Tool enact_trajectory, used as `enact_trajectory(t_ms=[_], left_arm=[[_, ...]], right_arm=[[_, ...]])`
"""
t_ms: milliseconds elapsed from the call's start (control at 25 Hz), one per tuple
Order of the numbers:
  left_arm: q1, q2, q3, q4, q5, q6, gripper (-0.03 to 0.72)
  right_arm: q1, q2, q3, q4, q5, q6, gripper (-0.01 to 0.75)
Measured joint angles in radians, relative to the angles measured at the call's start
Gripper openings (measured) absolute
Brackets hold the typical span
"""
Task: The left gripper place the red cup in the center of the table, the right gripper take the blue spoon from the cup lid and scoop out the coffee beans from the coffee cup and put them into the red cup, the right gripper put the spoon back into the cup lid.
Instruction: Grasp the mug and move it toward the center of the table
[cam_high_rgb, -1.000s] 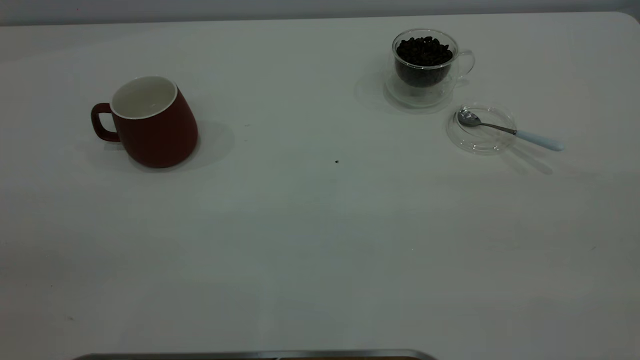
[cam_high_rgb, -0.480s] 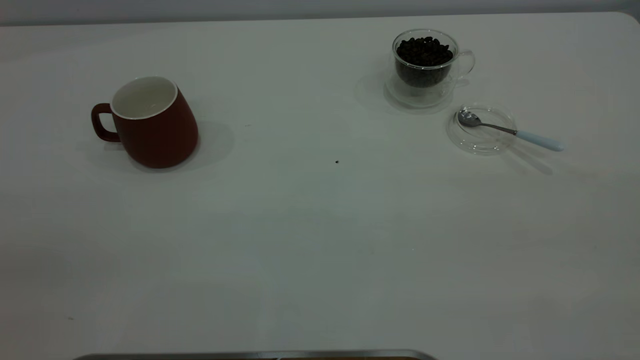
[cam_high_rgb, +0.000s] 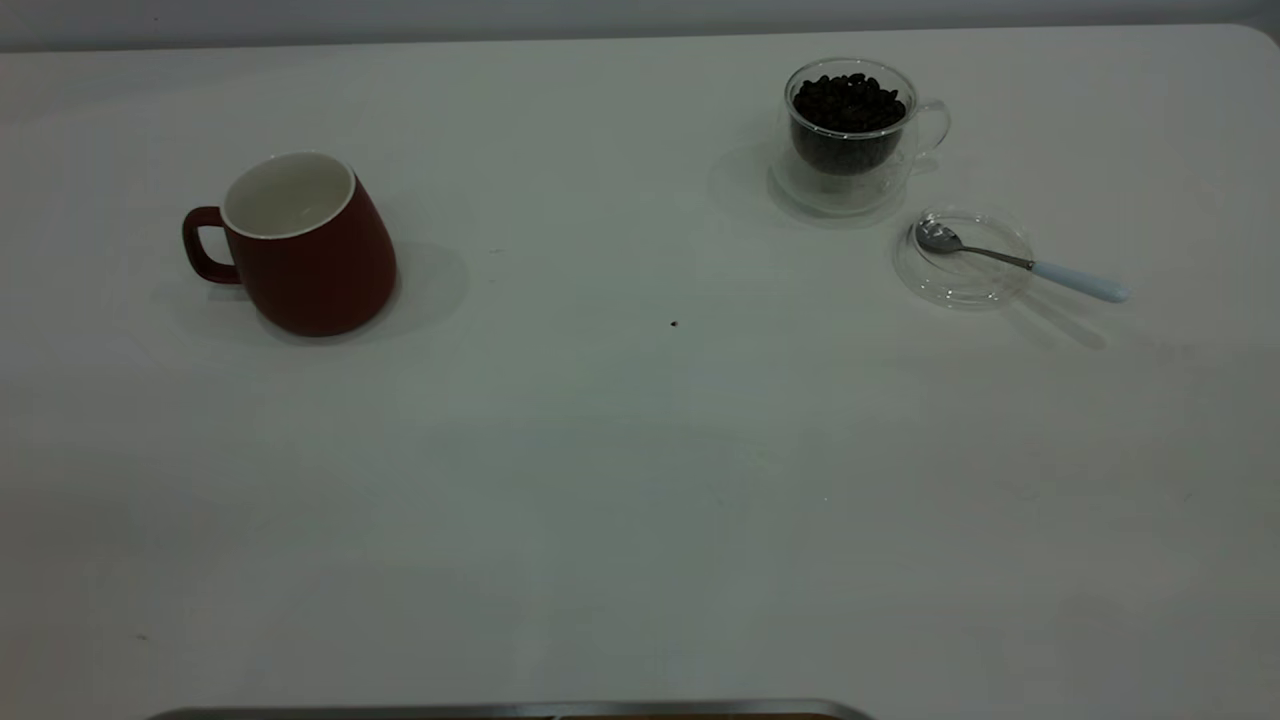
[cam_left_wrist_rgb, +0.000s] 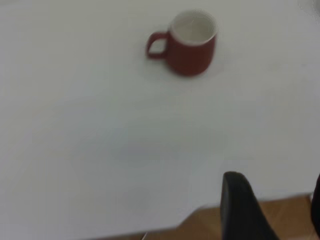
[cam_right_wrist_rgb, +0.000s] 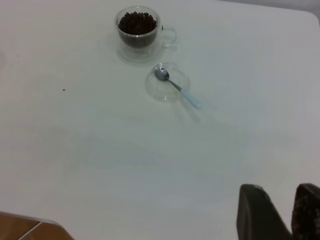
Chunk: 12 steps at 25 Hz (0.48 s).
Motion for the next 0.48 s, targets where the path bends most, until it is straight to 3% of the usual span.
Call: enact_trajectory(t_ms=[320,480], left_arm=[[0.0,0.129,-0.039,-0.043,0.006,-0.013,0.408],[0.0,0.324,-0.114,-0.008,-0.066,0.011,0.435]], right_arm=[[0.0,0.0,0.0,0.0,0.0,0.0,0.227],[0.0,0.0,0.0,0.0,0.0,0.0,0.231]])
